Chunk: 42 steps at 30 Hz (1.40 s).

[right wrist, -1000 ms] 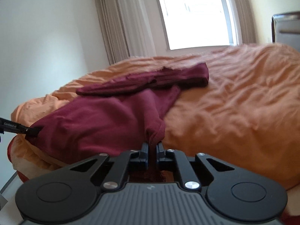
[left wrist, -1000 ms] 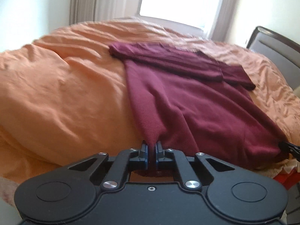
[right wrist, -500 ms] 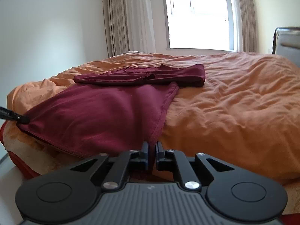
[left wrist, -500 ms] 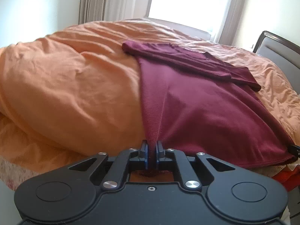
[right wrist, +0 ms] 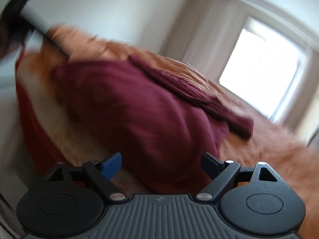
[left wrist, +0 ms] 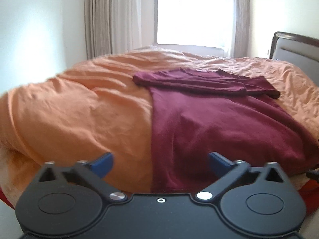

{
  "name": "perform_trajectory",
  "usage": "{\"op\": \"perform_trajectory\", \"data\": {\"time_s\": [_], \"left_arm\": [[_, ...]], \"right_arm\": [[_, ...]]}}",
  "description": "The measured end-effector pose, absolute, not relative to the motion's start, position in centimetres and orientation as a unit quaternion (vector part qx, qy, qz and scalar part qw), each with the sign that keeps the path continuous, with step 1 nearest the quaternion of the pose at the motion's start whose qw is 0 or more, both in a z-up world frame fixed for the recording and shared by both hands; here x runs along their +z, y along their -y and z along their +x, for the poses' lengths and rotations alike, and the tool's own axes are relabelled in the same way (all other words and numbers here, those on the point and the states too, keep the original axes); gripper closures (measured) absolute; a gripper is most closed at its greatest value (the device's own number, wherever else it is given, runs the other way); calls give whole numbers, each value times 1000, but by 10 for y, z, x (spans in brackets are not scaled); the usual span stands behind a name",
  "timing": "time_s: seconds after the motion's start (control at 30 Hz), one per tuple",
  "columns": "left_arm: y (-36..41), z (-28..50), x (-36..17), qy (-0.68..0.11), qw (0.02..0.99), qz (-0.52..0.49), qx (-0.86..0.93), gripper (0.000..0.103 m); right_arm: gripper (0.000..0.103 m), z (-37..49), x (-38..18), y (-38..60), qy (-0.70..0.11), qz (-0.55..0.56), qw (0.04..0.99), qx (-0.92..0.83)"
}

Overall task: Fold small clothes
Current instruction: 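Lift the maroon sweater hem with the right gripper while the left gripper grasps it too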

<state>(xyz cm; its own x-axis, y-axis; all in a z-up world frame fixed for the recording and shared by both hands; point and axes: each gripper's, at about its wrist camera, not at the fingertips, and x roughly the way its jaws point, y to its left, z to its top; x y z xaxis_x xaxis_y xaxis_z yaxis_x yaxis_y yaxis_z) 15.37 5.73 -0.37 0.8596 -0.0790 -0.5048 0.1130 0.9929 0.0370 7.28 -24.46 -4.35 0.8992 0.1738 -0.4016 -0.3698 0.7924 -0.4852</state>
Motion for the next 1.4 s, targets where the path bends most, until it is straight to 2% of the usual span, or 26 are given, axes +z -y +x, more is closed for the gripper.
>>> {"op": "perform_trajectory", "data": {"time_s": [0.2,0.27,0.37,0.43,0.5,0.63,0.83,1.03,1.17,1.23,1.3,1.33,1.4], "left_arm": [[-38,149,-8,-251,963,71,-71,1],[-33,148,-10,-250,962,72,-82,1],[-28,146,-14,-247,961,79,-97,1],[-24,143,-16,-239,961,91,-109,1],[-20,138,-19,-230,959,102,-132,1],[-10,125,-29,-202,956,133,-164,1],[27,127,-57,-165,943,217,-190,1],[65,141,-70,-128,939,253,-193,2],[66,148,-70,-123,946,262,-150,13],[58,146,-67,-113,948,263,-138,27],[48,143,-67,-99,949,274,-124,61],[43,142,-67,-94,948,279,-118,66],[31,140,-69,-94,946,288,-117,68]], "right_arm": [[14,79,-83,201,-137,-427,884,132],[19,82,-89,195,-122,-442,881,118],[37,83,-90,192,-110,-445,883,99],[70,81,-84,197,-114,-420,892,121],[82,76,-72,201,-114,-380,906,145],[88,78,-49,209,-118,-323,925,162],[89,99,-10,231,-167,-174,951,195],[90,110,14,252,-169,-92,961,201],[90,111,18,255,-167,-84,962,199],[90,105,18,255,-168,-87,962,198],[90,103,13,255,-169,-95,961,199],[90,101,11,254,-168,-99,960,199],[90,99,4,253,-170,-108,959,202]]}}
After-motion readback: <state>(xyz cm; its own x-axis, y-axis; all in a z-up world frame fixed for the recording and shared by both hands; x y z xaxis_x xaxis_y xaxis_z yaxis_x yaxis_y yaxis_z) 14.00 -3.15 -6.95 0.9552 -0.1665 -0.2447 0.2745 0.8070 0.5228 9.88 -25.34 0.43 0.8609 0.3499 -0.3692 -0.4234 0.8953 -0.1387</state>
